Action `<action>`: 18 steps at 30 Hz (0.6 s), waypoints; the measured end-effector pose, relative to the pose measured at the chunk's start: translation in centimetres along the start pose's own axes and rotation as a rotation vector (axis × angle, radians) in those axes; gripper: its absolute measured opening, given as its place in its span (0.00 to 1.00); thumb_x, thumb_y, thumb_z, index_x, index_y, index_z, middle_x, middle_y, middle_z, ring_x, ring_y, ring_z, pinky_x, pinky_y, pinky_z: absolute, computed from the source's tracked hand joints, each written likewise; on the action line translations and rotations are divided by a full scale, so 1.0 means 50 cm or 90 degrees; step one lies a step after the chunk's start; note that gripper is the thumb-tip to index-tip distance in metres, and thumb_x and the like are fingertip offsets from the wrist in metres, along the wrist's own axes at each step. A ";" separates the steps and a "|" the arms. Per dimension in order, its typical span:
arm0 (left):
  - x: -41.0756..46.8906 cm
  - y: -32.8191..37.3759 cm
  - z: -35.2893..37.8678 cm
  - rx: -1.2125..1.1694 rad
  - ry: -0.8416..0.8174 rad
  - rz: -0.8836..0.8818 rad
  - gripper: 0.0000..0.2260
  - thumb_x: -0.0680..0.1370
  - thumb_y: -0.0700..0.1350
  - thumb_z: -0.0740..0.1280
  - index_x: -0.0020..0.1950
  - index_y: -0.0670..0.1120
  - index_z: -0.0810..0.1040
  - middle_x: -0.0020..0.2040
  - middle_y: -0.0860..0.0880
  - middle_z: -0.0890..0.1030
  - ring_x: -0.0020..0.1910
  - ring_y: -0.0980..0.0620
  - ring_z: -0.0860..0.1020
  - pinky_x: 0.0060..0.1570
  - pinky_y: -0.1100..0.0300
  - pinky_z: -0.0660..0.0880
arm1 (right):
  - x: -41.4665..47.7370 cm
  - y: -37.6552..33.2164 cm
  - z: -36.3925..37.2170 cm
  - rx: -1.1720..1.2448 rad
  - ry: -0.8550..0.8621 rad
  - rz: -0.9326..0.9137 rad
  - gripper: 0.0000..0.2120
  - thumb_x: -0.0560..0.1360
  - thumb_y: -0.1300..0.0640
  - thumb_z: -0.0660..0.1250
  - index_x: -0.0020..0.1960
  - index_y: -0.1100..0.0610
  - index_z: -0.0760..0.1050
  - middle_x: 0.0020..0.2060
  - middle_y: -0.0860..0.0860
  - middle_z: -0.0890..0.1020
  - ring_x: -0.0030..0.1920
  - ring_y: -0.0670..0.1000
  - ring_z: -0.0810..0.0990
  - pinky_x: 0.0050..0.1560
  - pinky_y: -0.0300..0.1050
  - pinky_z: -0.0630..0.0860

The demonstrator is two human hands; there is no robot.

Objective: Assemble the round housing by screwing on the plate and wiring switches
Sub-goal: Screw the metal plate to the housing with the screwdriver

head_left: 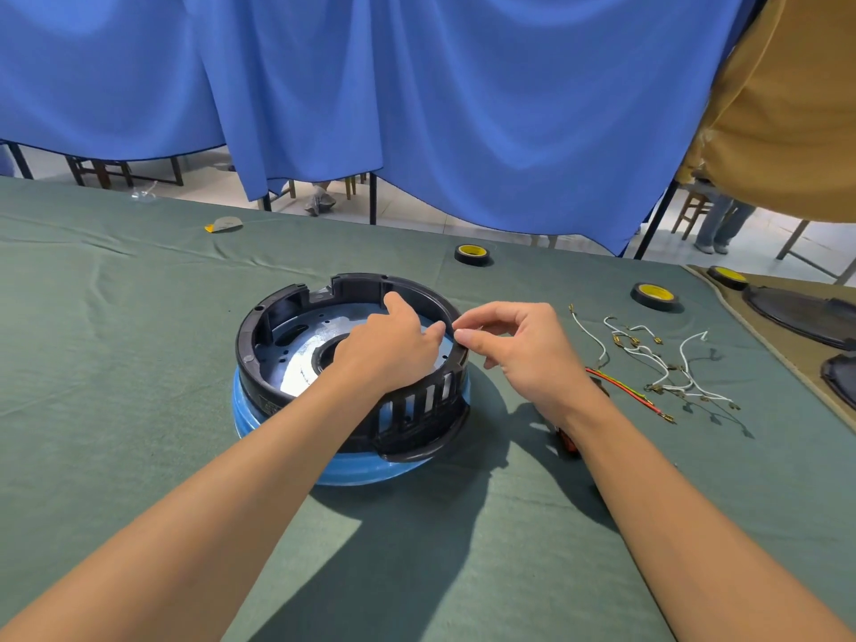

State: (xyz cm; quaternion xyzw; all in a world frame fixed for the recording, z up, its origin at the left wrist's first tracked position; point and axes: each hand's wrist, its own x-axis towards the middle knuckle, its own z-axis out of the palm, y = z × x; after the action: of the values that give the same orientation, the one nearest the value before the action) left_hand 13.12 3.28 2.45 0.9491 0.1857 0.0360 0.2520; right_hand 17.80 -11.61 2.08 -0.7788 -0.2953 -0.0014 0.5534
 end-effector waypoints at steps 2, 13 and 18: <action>0.000 0.001 0.001 0.003 0.002 -0.001 0.19 0.83 0.60 0.55 0.56 0.44 0.58 0.64 0.35 0.74 0.59 0.36 0.75 0.48 0.50 0.69 | 0.001 -0.003 0.000 0.022 0.007 0.039 0.05 0.72 0.61 0.74 0.41 0.52 0.84 0.36 0.48 0.85 0.35 0.41 0.79 0.34 0.35 0.75; 0.007 -0.003 0.007 0.030 0.014 0.000 0.24 0.82 0.61 0.55 0.65 0.41 0.60 0.65 0.35 0.74 0.60 0.35 0.75 0.48 0.49 0.70 | 0.005 -0.008 -0.004 -0.074 0.013 0.039 0.06 0.72 0.61 0.74 0.40 0.50 0.84 0.37 0.48 0.85 0.41 0.50 0.83 0.37 0.42 0.80; 0.006 -0.001 0.006 0.032 0.010 0.002 0.24 0.83 0.60 0.55 0.66 0.41 0.60 0.65 0.35 0.74 0.56 0.38 0.75 0.47 0.49 0.70 | 0.002 -0.017 -0.006 0.007 0.008 0.083 0.05 0.74 0.60 0.72 0.41 0.52 0.84 0.39 0.47 0.84 0.42 0.46 0.81 0.36 0.40 0.78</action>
State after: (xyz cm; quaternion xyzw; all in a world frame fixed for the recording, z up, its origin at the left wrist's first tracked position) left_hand 13.43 3.31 2.16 0.9550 0.1873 0.0389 0.2267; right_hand 17.60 -11.64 2.95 -0.7932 -0.2404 0.0311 0.5586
